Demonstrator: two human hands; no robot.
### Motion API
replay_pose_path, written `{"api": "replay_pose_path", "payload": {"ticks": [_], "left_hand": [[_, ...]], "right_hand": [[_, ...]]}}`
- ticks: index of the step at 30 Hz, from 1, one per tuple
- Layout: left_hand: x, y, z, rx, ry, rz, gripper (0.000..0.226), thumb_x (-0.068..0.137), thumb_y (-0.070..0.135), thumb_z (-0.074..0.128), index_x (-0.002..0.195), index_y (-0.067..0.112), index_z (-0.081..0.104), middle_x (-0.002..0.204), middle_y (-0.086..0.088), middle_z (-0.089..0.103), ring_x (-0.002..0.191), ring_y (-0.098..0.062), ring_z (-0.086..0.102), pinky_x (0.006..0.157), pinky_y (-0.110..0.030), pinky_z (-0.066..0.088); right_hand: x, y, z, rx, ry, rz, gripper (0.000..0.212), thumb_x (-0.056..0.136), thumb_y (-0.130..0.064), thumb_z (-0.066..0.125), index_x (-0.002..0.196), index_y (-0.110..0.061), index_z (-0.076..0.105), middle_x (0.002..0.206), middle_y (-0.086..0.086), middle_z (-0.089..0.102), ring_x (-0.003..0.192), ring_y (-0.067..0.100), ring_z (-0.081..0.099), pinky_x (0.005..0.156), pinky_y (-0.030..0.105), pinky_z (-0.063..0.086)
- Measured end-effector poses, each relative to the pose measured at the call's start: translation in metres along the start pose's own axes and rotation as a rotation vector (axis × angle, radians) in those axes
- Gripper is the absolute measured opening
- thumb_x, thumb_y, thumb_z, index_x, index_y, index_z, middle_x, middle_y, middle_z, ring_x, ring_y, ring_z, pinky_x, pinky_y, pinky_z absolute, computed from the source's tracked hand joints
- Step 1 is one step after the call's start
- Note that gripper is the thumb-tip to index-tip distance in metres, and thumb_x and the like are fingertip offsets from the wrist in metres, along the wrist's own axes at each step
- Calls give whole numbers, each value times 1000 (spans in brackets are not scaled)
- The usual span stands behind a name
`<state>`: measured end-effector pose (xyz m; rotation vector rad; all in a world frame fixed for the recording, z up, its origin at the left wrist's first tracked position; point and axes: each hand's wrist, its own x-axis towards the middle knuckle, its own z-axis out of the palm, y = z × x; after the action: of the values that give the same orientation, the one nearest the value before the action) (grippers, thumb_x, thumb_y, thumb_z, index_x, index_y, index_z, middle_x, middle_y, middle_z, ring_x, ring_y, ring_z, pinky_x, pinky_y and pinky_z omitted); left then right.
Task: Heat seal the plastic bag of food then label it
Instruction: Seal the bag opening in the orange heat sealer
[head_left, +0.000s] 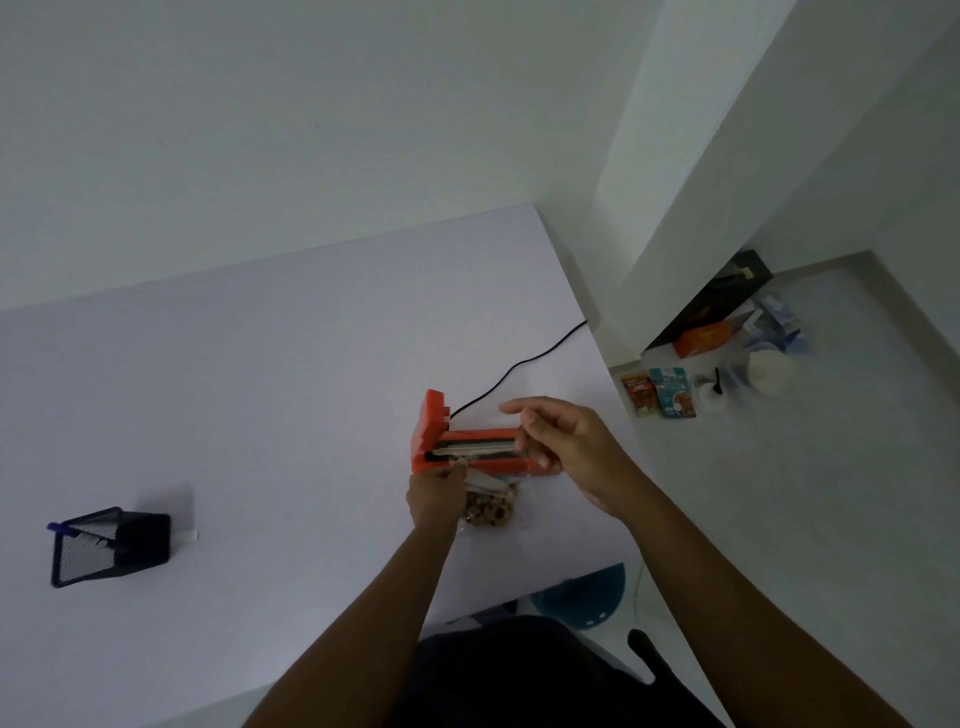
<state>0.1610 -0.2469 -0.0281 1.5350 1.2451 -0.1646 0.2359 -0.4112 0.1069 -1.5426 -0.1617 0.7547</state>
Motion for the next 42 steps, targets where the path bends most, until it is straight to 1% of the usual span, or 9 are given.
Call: {"api": "replay_pose_path", "payload": {"ticks": [4, 7, 11, 15, 18, 21, 29, 34, 42], "left_hand": [[0, 2, -2, 34, -8, -13, 18, 86, 30, 69, 81, 13, 73, 78, -5, 72, 73, -21, 67, 67, -30, 55], [3, 2, -2, 61, -9, -23, 18, 84, 30, 71, 85, 12, 73, 79, -5, 72, 74, -22, 68, 71, -33, 59], [2, 3, 0, 64, 5, -17, 15, 84, 26, 71, 90, 13, 71, 84, -6, 72, 76, -24, 69, 75, -39, 61], [-8, 6, 0, 129, 42, 51, 17, 90, 26, 66, 79, 13, 67, 76, -4, 70, 65, -18, 65, 63, -29, 53], [-18, 3, 0, 226, 85, 157, 17, 93, 23, 62, 79, 15, 65, 73, 2, 68, 60, -12, 63, 55, -24, 50], [-29, 4, 0, 292, 115, 283, 15, 95, 19, 59, 81, 18, 66, 75, 7, 67, 57, -5, 57, 49, -15, 37], [-40, 12, 2, 329, 115, 461, 14, 96, 25, 61, 98, 20, 74, 82, 6, 71, 65, -11, 64, 64, -23, 51], [-40, 15, 8, 223, 38, 581, 13, 93, 20, 64, 101, 18, 74, 94, 7, 72, 79, -3, 63, 80, -19, 53], [-47, 25, -17, -2, -118, 622, 18, 101, 16, 49, 94, 12, 65, 87, 3, 69, 77, -6, 64, 68, -10, 49]], "right_hand": [[10, 44, -23, -467, 265, 94, 33, 101, -16, 50, 130, -23, 63, 99, 6, 72, 77, 9, 63, 70, 23, 48], [14, 77, -28, -638, 217, 233, 44, 100, -12, 47, 143, -21, 51, 119, 14, 68, 93, 24, 65, 79, 32, 53], [12, 99, -18, -803, 147, 279, 50, 101, -17, 45, 150, -19, 38, 115, 18, 66, 92, 27, 64, 81, 34, 52], [7, 111, -13, -931, 153, 296, 58, 101, -24, 47, 155, -26, 26, 108, 12, 66, 88, 25, 62, 75, 34, 52], [4, 114, -13, -961, 141, 313, 59, 101, -26, 47, 155, -30, 22, 92, 7, 64, 75, 17, 55, 66, 28, 44], [5, 118, -14, -989, 132, 320, 59, 102, -30, 46, 155, -32, 20, 106, 12, 67, 79, 18, 57, 68, 28, 44], [9, 124, -17, -993, 138, 314, 59, 101, -29, 46, 154, -34, 22, 116, 13, 64, 88, 24, 62, 75, 33, 51], [10, 127, -20, -949, 148, 310, 58, 100, -26, 48, 153, -36, 26, 109, 12, 66, 78, 18, 57, 69, 28, 46], [10, 130, -25, -771, 153, 290, 54, 97, -19, 54, 148, -34, 40, 88, 4, 60, 71, 16, 58, 66, 25, 48]]}}
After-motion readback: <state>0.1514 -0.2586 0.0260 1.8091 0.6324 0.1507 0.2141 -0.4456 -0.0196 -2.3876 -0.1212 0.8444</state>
